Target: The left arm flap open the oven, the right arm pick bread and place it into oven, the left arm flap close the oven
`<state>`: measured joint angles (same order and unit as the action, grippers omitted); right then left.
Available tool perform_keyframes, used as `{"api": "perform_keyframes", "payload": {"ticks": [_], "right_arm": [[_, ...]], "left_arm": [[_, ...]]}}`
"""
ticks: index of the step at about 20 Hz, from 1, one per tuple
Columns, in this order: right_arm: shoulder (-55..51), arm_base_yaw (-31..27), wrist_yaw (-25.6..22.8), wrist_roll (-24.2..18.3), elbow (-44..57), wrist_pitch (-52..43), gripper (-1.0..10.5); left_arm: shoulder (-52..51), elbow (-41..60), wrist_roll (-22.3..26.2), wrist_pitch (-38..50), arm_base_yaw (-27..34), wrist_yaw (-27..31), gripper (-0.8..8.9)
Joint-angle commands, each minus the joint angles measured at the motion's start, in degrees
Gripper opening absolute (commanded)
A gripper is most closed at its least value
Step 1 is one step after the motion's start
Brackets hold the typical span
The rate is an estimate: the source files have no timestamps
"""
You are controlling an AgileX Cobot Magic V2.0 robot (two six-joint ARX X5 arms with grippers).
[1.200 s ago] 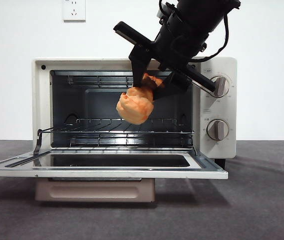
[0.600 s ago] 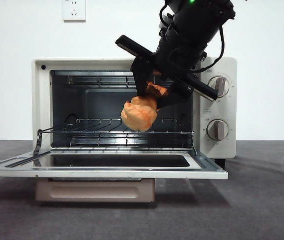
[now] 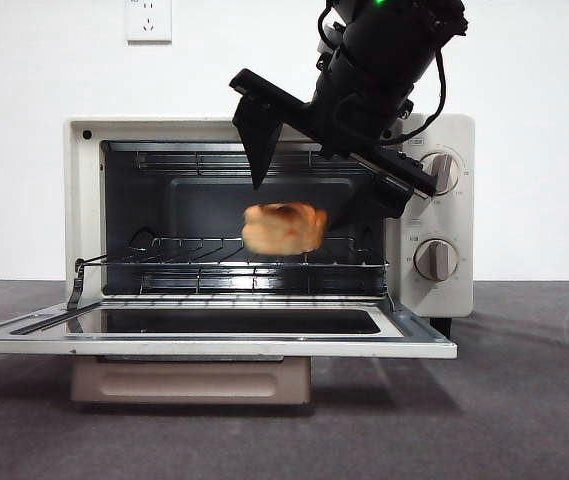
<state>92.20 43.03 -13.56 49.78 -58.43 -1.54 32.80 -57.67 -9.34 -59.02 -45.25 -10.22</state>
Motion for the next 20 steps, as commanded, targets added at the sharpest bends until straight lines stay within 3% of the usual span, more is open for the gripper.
{"api": "perform_keyframes", "payload": {"ticks": [1, 11, 16, 20], "right_arm": [[0.5, 0.5, 0.0, -0.8, -0.8, -0.3, 4.4], [-5.3, 2.6, 5.1, -3.0, -0.9, 3.1, 4.4], [-13.2, 4.1, 9.8, -8.1, -0.9, 12.6, 4.4], [-20.7, 5.3, 13.3, -14.6, -0.9, 22.7, 4.2]], "left_arm": [[0.1, -0.7, 1.0, 0.3, -0.5, 0.1, 0.17], [0.1, -0.7, 1.8, 0.3, -0.5, 1.8, 0.17], [0.1, -0.7, 2.4, 0.3, -0.5, 8.4, 0.17], [0.7, -0.7, 2.3, 0.9, -0.5, 9.0, 0.17]]}}
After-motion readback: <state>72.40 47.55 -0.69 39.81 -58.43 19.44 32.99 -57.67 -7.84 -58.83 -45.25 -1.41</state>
